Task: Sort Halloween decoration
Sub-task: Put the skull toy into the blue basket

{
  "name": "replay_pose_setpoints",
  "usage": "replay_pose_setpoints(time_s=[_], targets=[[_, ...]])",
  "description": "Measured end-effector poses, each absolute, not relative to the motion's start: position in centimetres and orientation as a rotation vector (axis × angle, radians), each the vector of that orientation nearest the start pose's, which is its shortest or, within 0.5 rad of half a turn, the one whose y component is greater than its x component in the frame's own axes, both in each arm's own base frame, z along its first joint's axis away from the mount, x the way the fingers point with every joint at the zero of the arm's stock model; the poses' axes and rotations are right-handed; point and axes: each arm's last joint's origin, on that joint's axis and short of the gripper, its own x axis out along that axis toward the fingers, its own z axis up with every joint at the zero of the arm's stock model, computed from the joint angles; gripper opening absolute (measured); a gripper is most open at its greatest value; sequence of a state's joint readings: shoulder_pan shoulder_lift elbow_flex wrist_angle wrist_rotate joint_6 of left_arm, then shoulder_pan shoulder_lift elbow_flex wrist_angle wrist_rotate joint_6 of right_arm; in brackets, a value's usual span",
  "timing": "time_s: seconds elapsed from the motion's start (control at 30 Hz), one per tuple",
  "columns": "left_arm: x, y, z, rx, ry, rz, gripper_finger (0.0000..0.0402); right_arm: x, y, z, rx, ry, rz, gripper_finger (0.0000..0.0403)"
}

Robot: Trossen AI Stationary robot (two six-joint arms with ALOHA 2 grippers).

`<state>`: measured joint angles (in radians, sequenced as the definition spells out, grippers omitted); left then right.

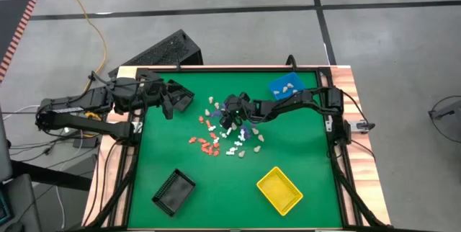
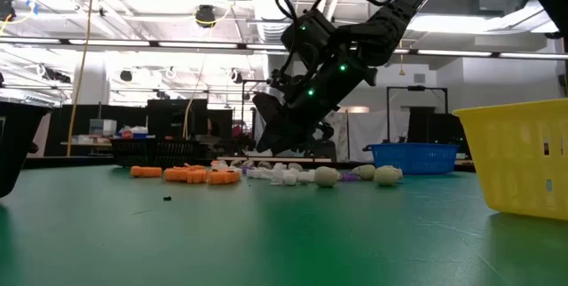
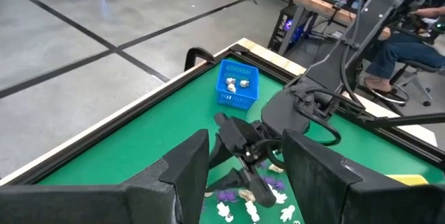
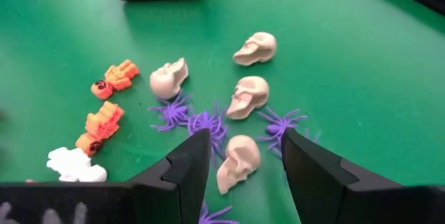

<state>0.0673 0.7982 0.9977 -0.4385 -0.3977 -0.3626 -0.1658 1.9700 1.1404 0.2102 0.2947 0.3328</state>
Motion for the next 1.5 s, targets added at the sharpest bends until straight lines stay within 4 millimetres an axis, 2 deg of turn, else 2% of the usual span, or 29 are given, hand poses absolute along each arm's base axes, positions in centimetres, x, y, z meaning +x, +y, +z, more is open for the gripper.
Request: replay_pose_setpoints(time_s=[0.13,0.4,0.57,0.7,1.0,1.27,1.5], targets=[[15.5,2.2,37.8,-0.315,0.151,0.5,0.0171,40.3,-7.6,15.1,0.263,0.538,-0.571,0.0202],[15.5,2.1,37.7,-0.319,0.157,0.473,0.0171,40.9,-7.5,13.0,0.281,0.583,-0.557,0.0202],[15.5,2.1,37.7,-0.308,0.159,0.473,0.0171,41.0,-7.3,13.0,0.277,0.583,-0.563,0.0202],[15.5,2.1,37.7,-0.308,0.159,0.473,0.0171,40.8,-8.0,13.0,0.284,0.586,-0.582,0.0193],[15.5,2.1,37.7,-0.291,0.164,0.472,0.0171,40.4,-8.6,12.7,0.306,0.617,-0.608,0.0142],[15.5,2.1,37.7,-0.273,0.168,0.471,0.0171,40.3,-8.5,12.6,0.322,0.638,-0.597,0.0061],[15.5,2.1,37.7,-0.271,0.169,0.47,0.0171,40.3,-8.2,13.2,0.396,0.625,-0.576,0.0034]])
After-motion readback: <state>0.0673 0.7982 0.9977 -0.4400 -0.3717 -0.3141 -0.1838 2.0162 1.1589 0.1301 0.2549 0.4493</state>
